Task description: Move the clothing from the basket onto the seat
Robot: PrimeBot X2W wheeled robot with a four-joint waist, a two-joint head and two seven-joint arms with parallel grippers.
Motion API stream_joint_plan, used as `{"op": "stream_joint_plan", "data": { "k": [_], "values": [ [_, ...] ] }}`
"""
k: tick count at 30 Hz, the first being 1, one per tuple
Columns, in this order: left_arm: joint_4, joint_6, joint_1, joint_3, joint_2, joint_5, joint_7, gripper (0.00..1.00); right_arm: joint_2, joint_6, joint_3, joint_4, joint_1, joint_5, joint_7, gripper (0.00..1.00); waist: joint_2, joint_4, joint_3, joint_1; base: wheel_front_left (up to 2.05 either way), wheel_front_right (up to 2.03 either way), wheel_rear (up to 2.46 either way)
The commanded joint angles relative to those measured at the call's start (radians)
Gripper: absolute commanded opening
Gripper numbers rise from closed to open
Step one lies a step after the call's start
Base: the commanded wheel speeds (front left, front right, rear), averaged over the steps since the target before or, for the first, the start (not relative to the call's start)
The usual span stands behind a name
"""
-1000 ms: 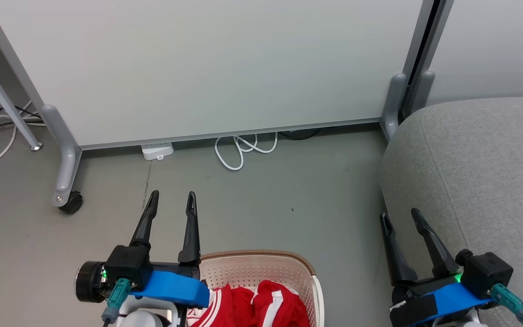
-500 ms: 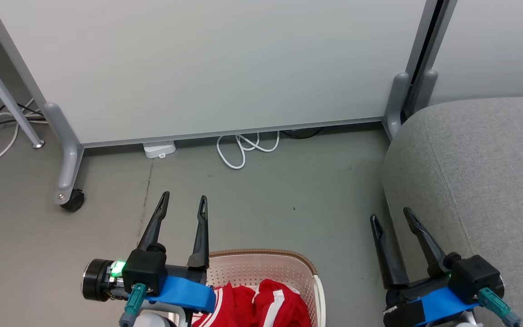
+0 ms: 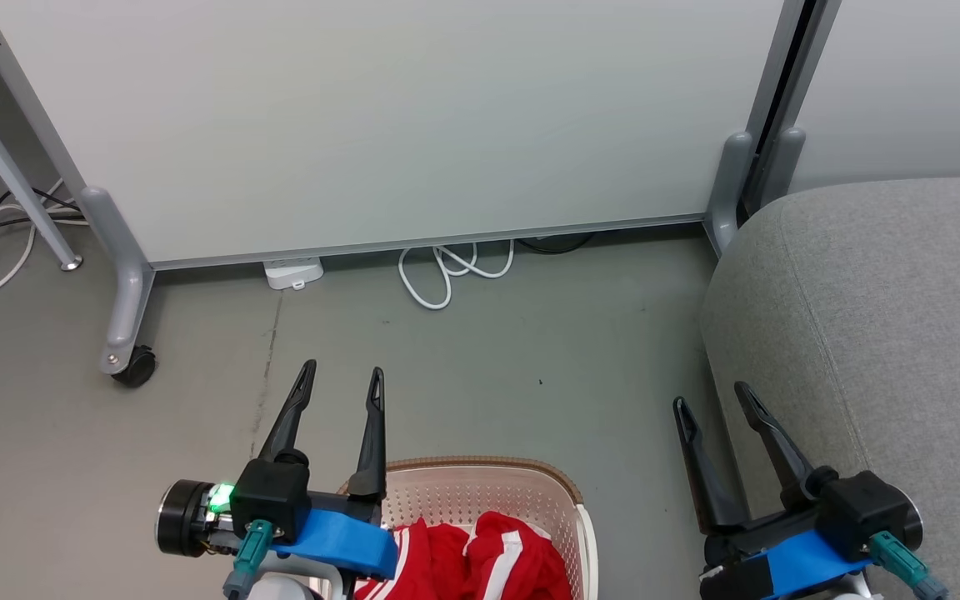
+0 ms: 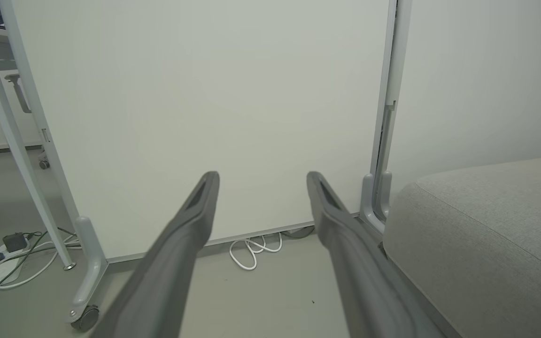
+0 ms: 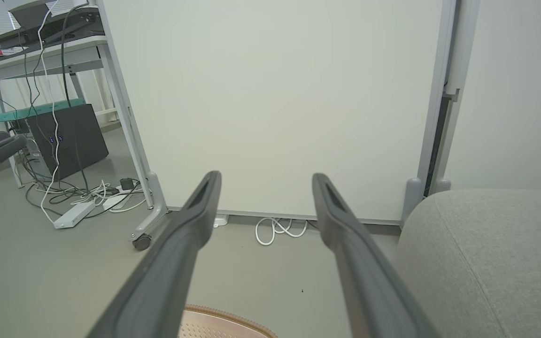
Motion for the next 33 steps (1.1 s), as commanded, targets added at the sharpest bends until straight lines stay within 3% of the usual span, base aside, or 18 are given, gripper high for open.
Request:
{"op": "stream_joint_plan", "data": {
  "k": [1,15,25,33],
  "values": [
    [0.003,-0.003,-0.014,0.000,0.003,-0.006,-0.005,1.00,-0.005,0.002,0.000,0.001,0.011,-0.003,-0.005,1.00,0.0000,0.000,0.000,0.0000,0.00,0.00,0.00],
    [0.015,-0.012,-0.019,-0.004,0.003,-0.012,-0.005,1.00,-0.005,0.002,0.001,0.002,0.011,0.000,-0.005,1.00,0.0000,0.000,0.003,0.0000,0.00,0.00,0.00],
    [0.097,-0.099,-0.085,-0.023,0.009,0.025,-0.005,1.00,-0.005,0.002,0.009,0.000,-0.024,-0.004,-0.005,1.00,0.0000,-0.030,0.042,0.0000,0.00,0.00,0.00],
    [0.240,-0.142,-0.212,-0.094,0.013,0.048,-0.004,1.00,-0.004,0.002,0.011,-0.016,-0.077,-0.017,-0.004,1.00,0.0000,-0.083,0.141,0.0000,0.00,0.00,0.00]
  ]
}}
